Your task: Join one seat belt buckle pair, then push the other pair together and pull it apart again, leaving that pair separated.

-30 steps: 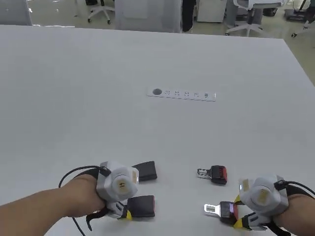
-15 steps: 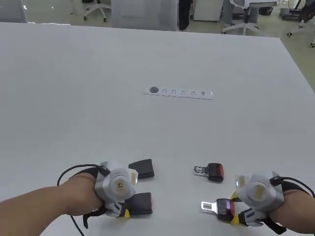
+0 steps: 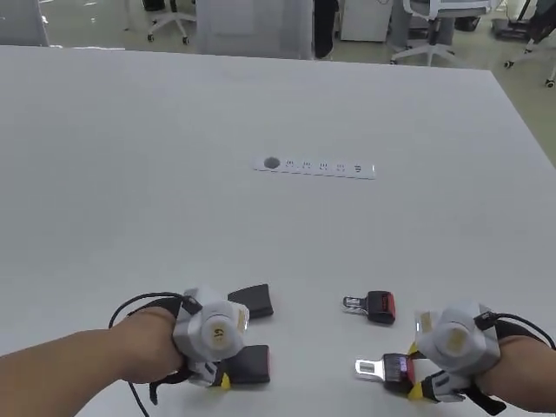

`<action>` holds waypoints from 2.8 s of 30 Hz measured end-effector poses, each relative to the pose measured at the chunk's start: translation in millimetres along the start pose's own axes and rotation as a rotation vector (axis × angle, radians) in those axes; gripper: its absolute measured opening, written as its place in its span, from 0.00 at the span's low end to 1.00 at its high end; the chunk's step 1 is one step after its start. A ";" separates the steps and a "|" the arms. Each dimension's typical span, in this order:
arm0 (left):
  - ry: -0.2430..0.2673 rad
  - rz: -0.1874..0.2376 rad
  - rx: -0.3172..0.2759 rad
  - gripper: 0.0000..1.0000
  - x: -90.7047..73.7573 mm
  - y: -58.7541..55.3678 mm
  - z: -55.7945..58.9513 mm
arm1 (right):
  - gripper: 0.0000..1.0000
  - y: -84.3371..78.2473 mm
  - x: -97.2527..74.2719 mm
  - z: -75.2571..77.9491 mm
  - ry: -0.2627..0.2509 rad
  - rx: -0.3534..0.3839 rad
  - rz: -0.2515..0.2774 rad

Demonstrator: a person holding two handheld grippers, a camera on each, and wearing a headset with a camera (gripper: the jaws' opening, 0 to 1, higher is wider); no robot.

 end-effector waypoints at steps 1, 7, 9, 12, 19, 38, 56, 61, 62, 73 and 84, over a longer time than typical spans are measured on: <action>-0.002 -0.002 0.009 0.32 0.1 0.3 0.0 | 0.34 0.6 0.0 0.5 0.000 0.010 -0.001; -0.010 -0.014 0.017 0.32 0.1 1.1 -0.7 | 0.38 5.0 2.7 0.0 -0.004 0.000 0.001; -0.011 -0.015 0.015 0.32 -0.1 1.3 -0.6 | 0.40 7.0 4.3 1.4 -0.008 0.004 0.005; -0.009 -0.015 0.009 0.32 -0.3 1.4 -0.4 | 0.35 10.2 5.6 1.6 -0.003 0.014 0.016; -0.018 -0.012 0.021 0.32 -0.3 1.0 -1.7 | 0.34 9.9 5.7 1.9 0.008 -0.025 0.017; -0.031 -0.033 0.040 0.32 3.0 0.6 -5.6 | 0.34 46.3 23.8 -4.4 0.014 -0.038 0.069; -0.029 -0.031 0.041 0.32 3.7 0.3 -5.0 | 0.34 88.1 45.3 -14.5 0.003 -0.059 0.093; -0.028 -0.033 0.039 0.32 3.5 0.8 -4.5 | 0.34 97.0 49.5 -17.1 -0.002 -0.029 0.096; -0.027 -0.033 0.039 0.32 3.9 0.6 -4.6 | 0.34 99.4 50.5 -17.8 -0.002 -0.027 0.096; -0.026 -0.033 0.034 0.32 1.9 1.7 -2.7 | 0.34 122.6 61.5 -25.3 0.005 -0.080 0.098; -0.028 -0.038 0.038 0.32 3.1 1.6 -4.1 | 0.34 135.2 66.3 -25.9 0.005 -0.124 0.104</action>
Point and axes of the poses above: the centre of the closed fingertips' face, and the gripper's own axes: x roughly forward along the fingers, z roughly to its right, y roughly out of its top, the point moved 8 cm from there along -x, roughly backward along the fingers, and after that the axes turned 5 degrees about z, right-handed, at the moved point
